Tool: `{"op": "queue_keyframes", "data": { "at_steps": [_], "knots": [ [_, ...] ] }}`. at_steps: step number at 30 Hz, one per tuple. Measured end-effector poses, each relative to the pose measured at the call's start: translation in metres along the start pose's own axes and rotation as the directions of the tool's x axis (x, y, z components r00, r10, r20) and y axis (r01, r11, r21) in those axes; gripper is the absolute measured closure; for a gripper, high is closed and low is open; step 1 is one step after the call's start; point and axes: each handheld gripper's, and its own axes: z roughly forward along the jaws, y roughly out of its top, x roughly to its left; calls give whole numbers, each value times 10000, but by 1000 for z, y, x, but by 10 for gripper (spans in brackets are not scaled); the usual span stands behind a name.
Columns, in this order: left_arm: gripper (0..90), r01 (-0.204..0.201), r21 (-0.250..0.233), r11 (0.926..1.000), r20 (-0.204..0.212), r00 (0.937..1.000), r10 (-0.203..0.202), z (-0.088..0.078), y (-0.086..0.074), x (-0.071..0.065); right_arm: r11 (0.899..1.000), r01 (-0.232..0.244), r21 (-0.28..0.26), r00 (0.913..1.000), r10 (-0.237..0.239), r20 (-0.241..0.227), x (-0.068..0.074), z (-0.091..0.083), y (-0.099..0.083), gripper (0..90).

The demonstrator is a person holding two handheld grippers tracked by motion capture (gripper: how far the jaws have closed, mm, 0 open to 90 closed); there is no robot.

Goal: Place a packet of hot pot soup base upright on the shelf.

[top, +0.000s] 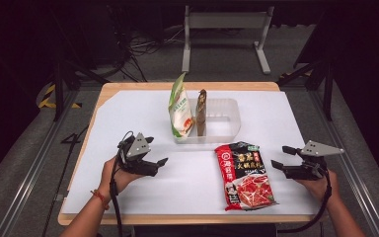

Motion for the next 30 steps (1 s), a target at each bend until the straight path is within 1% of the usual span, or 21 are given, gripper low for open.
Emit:
{"op": "queue_keyframes", "data": {
  "at_steps": [2,3,5,8,10,12,13,15,16,18,20,21,23,24,25,26,27,29,30],
  "knots": [
    [160,86,113,9999,-42,10000,-86,-2,-6,0,9999,116,18,9999,-116,5,1,0,0,295],
    [159,56,141,9999,-73,10000,-55,-3,-9,0,9999,128,5,9999,-128,11,1,0,0,294],
    [157,90,164,9998,-34,10000,-89,-6,-14,-1,10000,93,13,9999,-93,-43,1,0,0,288],
    [157,98,224,9997,-108,9999,-96,-8,-19,-1,9999,42,102,10000,-42,-66,0,3,0,257],
    [157,176,225,9996,-193,9997,-172,-11,-24,-2,9999,23,107,9999,-22,-125,0,3,1,261],
    [157,294,233,9993,-213,9994,-289,-13,-29,-2,10000,-33,74,9993,36,-381,0,4,1,295],
    [155,370,222,9991,-271,9990,-364,-14,-32,-2,10000,3,23,9977,-2,-681,1,4,2,336],
    [150,563,201,9982,-257,9981,-557,-16,-36,-3,10000,24,44,9973,-20,-741,1,5,2,342],
    [149,610,173,9980,-286,9978,-605,-18,-39,-4,9999,66,110,9967,-57,-809,3,7,2,337],
    [149,759,121,9970,-334,9966,-754,-21,-43,-5,9996,30,298,9961,-4,-880,3,10,3,292],
    [149,930,-1,9957,-359,9950,-929,-24,-46,-6,9986,-69,533,9964,113,-839,3,15,4,248],
    [149,1213,-187,9924,-392,9918,-1220,-27,-50,-6,9974,-82,709,9946,154,-1023,3,19,7,241],
    [149,1222,-157,9924,-429,9915,-1227,-28,-51,-6,9972,-60,751,9946,137,-1033,3,20,9,231],
    [147,1165,-112,9931,-548,9916,-1170,-30,-51,-6,9971,-63,763,9949,139,-994,4,22,12,223],
    [146,1209,-230,9924,-497,9913,-1219,-31,-51,-5,9968,-136,791,9936,223,-1105,4,23,15,223],
    [148,1380,-344,9898,-386,9895,-1393,-32,-51,-4,9959,-152,897,9916,265,-1263,4,25,18,215],
    [147,1395,-334,9897,-402,9892,-1408,-32,-51,-3,9948,-30,1016,9926,153,-1208,5,29,23,228],
    [152,1329,-326,9906,-374,9903,-1340,-33,-52,-3,9942,61,1073,9918,76,-1272,6,30,26,229],
    [169,1347,-334,9903,-365,9900,-1359,-33,-52,-3,9936,151,1116,9908,1,-1351,7,33,29,202]
  ]
}}
